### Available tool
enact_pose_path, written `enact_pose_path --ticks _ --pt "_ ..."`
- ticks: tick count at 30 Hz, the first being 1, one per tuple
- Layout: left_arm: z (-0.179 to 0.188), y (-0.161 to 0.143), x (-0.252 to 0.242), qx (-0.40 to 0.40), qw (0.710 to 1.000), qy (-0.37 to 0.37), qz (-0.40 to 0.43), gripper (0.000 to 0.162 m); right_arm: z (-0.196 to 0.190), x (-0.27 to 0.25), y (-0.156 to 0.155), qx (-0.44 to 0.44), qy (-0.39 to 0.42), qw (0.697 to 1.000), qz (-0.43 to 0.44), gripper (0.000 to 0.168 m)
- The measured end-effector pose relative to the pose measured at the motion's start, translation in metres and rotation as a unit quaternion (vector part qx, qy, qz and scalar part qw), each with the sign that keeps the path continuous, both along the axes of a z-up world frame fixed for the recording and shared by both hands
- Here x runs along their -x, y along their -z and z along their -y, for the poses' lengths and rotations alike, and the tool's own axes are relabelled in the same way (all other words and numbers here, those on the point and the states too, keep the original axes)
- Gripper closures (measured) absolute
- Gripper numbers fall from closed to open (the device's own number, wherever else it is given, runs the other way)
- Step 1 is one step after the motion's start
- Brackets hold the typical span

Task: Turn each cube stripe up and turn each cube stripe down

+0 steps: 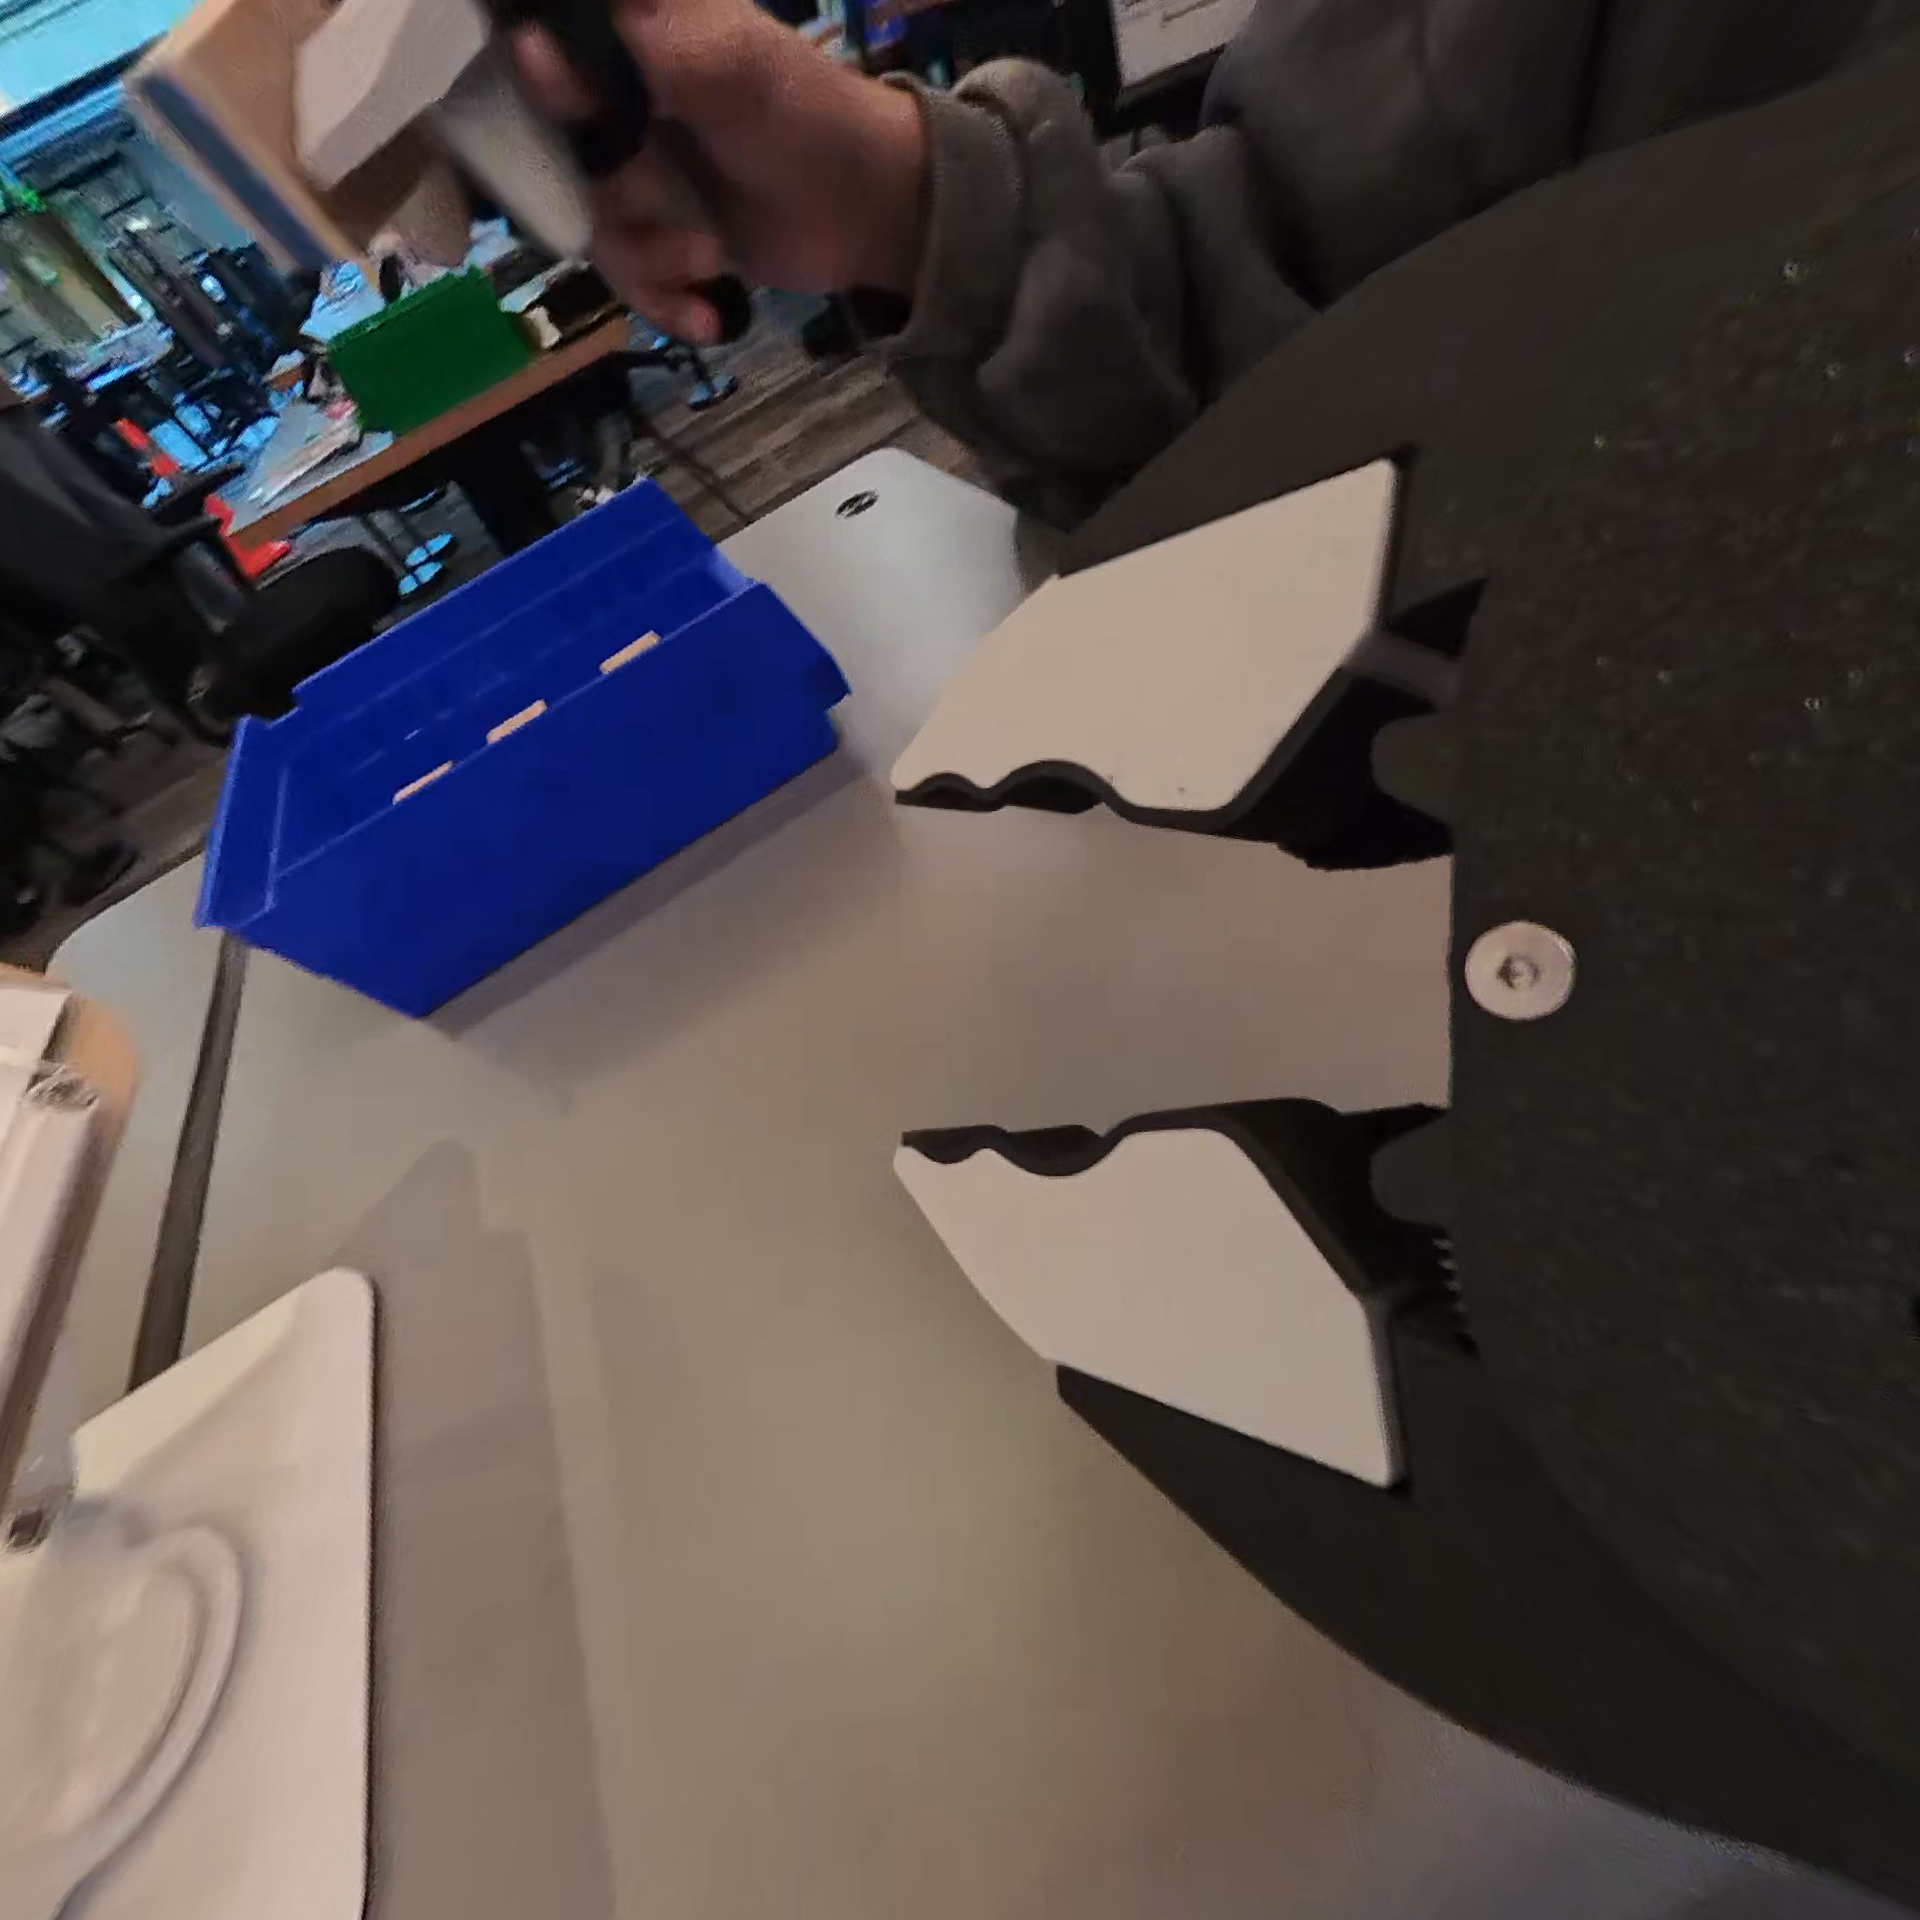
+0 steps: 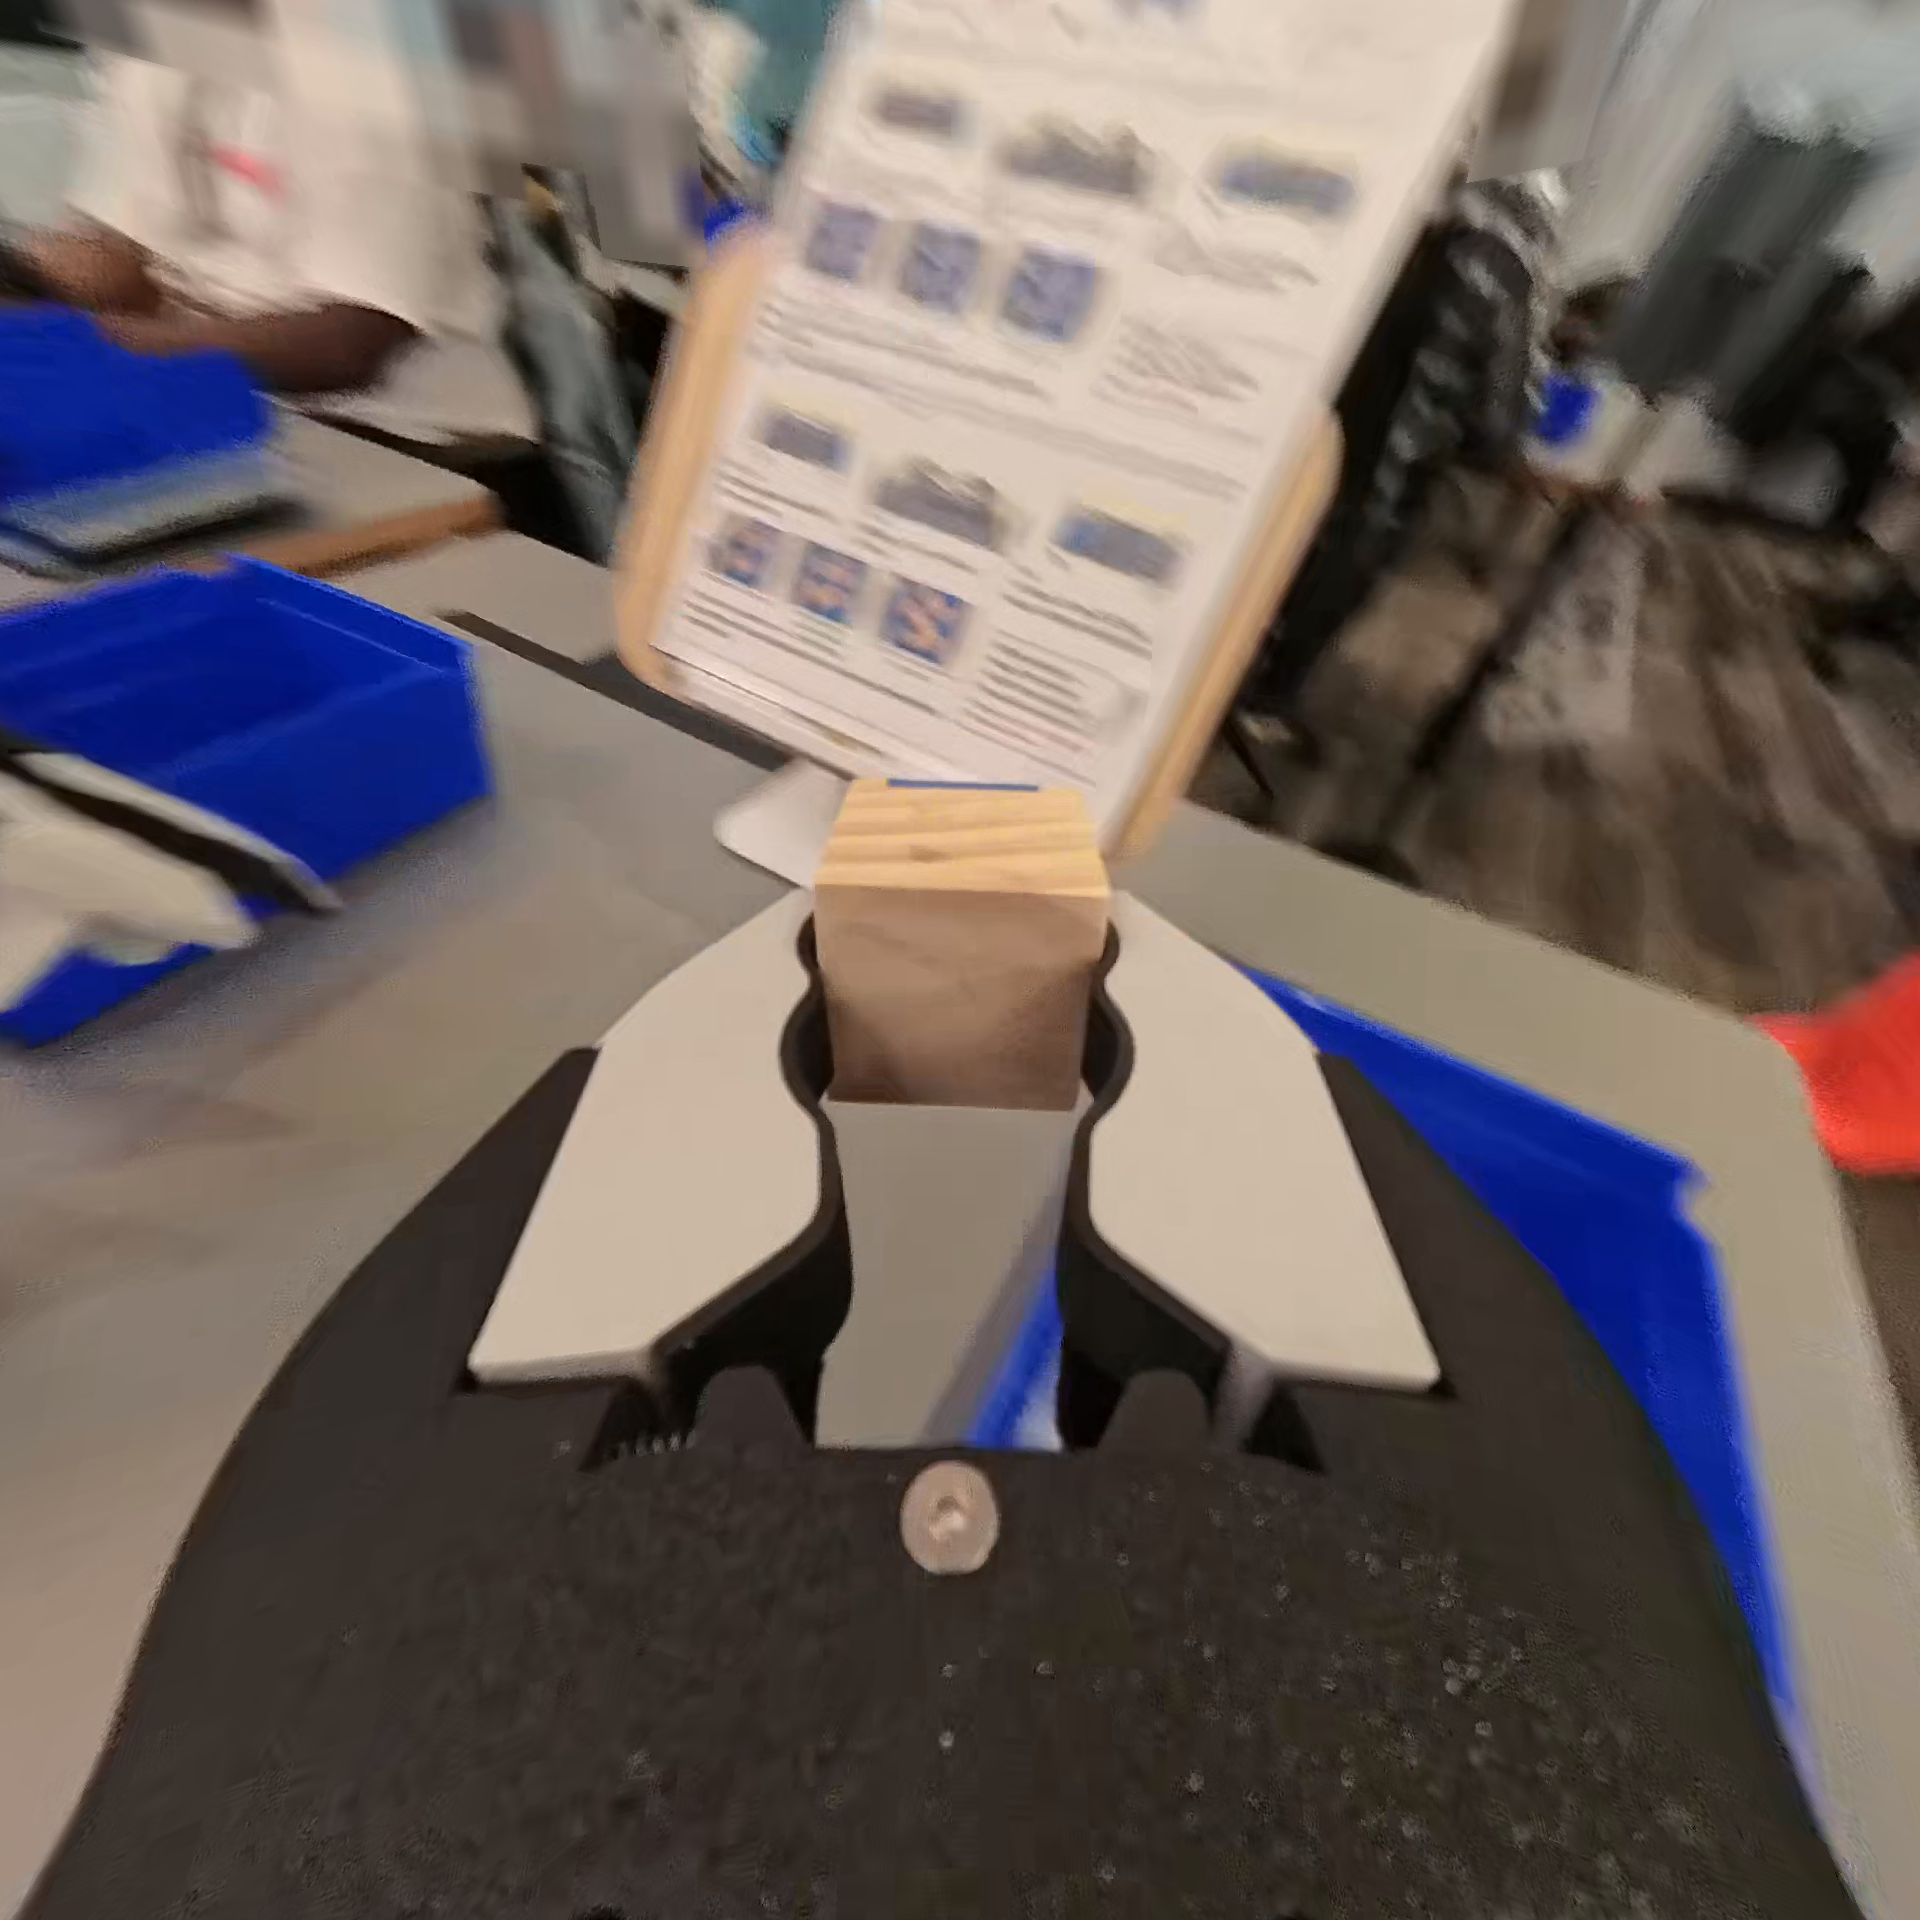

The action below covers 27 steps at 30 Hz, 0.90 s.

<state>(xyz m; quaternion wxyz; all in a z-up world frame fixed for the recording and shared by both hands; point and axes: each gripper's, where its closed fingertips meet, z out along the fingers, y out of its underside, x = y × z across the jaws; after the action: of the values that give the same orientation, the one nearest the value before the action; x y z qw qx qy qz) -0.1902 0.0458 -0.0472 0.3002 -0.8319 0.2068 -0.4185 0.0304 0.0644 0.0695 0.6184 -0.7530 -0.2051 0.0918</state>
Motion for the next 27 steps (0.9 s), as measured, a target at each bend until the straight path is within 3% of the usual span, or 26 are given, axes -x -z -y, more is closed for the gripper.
enact_pose_path --ticks 3,6,11,13,20,23,26,27 --pt "0.009 0.002 -0.011 0.015 0.999 0.028 0.007 0.105 -0.023 -0.050 0.032 0.132 0.090 0.987 0.024 0.123" --pt "0.011 0.006 -0.013 0.026 0.999 0.030 0.000 0.105 -0.034 -0.084 0.086 0.275 0.153 0.948 0.036 0.122" --pt "0.012 0.008 -0.012 0.031 0.999 0.030 -0.004 0.105 -0.031 -0.104 0.179 0.448 0.192 0.872 0.033 0.122" --pt "0.012 0.006 -0.011 0.031 0.999 0.032 -0.003 0.106 -0.027 -0.107 0.203 0.482 0.201 0.852 0.038 0.122" --pt "0.011 0.002 -0.007 0.042 0.999 0.026 0.015 0.108 0.001 -0.108 0.247 0.582 0.211 0.783 0.064 0.122" --pt "0.013 0.003 -0.008 0.042 0.999 0.032 0.009 0.107 0.003 -0.108 0.257 0.594 0.207 0.776 0.055 0.122" --pt "0.014 0.005 -0.008 0.041 0.999 0.034 0.003 0.107 -0.002 -0.111 0.255 0.574 0.212 0.789 0.056 0.121" --pt "0.014 0.005 -0.009 0.040 0.999 0.034 0.001 0.107 -0.005 -0.111 0.252 0.564 0.208 0.797 0.054 0.114"
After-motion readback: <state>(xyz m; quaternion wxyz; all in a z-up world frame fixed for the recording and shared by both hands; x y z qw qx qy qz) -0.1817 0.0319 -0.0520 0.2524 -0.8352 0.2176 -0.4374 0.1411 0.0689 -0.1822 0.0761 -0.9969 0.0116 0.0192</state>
